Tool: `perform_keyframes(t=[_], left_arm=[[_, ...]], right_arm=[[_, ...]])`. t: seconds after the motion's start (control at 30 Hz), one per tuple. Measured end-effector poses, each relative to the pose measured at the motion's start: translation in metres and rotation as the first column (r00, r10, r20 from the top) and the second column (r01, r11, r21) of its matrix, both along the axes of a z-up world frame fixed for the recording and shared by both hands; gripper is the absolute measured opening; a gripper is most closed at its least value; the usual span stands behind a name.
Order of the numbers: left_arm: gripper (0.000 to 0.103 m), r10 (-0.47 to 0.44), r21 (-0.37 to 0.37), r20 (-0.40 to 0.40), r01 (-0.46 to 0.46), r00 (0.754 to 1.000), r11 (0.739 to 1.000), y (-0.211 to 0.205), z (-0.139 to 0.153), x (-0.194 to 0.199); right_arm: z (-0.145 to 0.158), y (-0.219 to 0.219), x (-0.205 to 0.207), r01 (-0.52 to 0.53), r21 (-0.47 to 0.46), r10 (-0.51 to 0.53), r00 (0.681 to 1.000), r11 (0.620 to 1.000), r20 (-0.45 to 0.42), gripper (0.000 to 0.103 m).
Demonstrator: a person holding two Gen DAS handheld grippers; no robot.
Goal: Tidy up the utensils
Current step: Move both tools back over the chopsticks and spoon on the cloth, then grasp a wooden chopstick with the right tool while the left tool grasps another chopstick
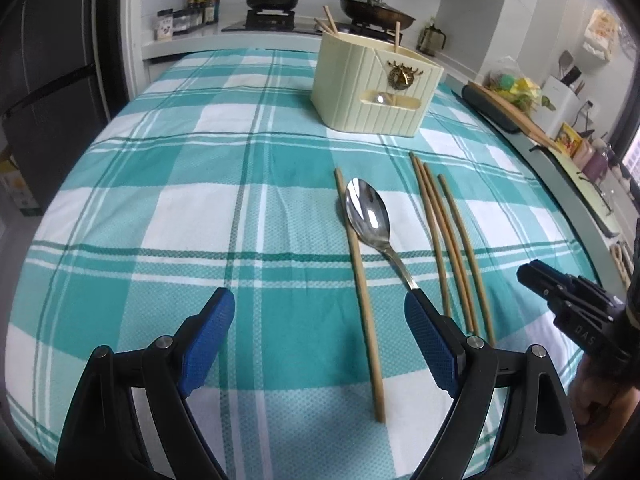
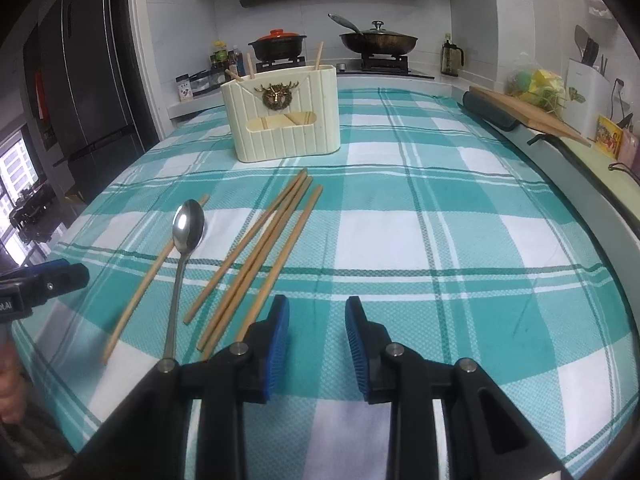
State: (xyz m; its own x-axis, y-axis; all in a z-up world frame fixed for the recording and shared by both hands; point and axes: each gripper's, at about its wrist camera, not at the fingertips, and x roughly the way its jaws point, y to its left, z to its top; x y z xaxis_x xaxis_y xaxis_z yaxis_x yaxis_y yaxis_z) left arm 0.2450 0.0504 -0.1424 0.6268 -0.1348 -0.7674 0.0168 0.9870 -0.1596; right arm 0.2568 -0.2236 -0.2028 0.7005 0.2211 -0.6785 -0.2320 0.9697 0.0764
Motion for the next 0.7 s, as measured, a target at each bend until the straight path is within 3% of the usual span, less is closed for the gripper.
perform_keyframes(t=[0.1, 0.27, 0.5, 0.6, 0.7], left_arm=[[0.088, -0.020, 0.018, -0.020, 0.021, 1.000, 1.000, -0.005, -0.010, 0.016], [0.088, -0.004, 0.095, -0.052, 0.009, 0.999, 0.995, -0.013, -0.027, 0.037], [0.086, -0.002, 0.200, -0.053, 0.012, 0.999, 0.980, -0.029, -0.038, 0.051], [0.070, -0.021, 0.211, -0.033, 0.027, 0.999, 0.977, -0.038, -0.036, 0.053], [0.043, -0.020, 0.209, -0.017, 0.023, 1.000, 0.978, -0.044, -0.034, 0.054]], right_arm=[[-0.003, 0.009, 0.019, -0.017, 0.033, 0.019, 0.998, 0.999, -0.061, 0.024], [-0.011, 0.024, 0.045, -0.015, 0.057, 0.022, 0.993, 0.998, -0.114, 0.023], [-0.025, 0.049, 0.061, -0.053, -0.065, 0.043, 0.989, 0.997, -0.140, 0.016], [-0.026, 0.051, 0.060, -0.056, -0.101, 0.043, 0.991, 0.993, -0.128, 0.011], [-0.025, 0.044, 0.061, -0.030, -0.123, 0.015, 0.993, 0.992, -0.115, 0.009]])
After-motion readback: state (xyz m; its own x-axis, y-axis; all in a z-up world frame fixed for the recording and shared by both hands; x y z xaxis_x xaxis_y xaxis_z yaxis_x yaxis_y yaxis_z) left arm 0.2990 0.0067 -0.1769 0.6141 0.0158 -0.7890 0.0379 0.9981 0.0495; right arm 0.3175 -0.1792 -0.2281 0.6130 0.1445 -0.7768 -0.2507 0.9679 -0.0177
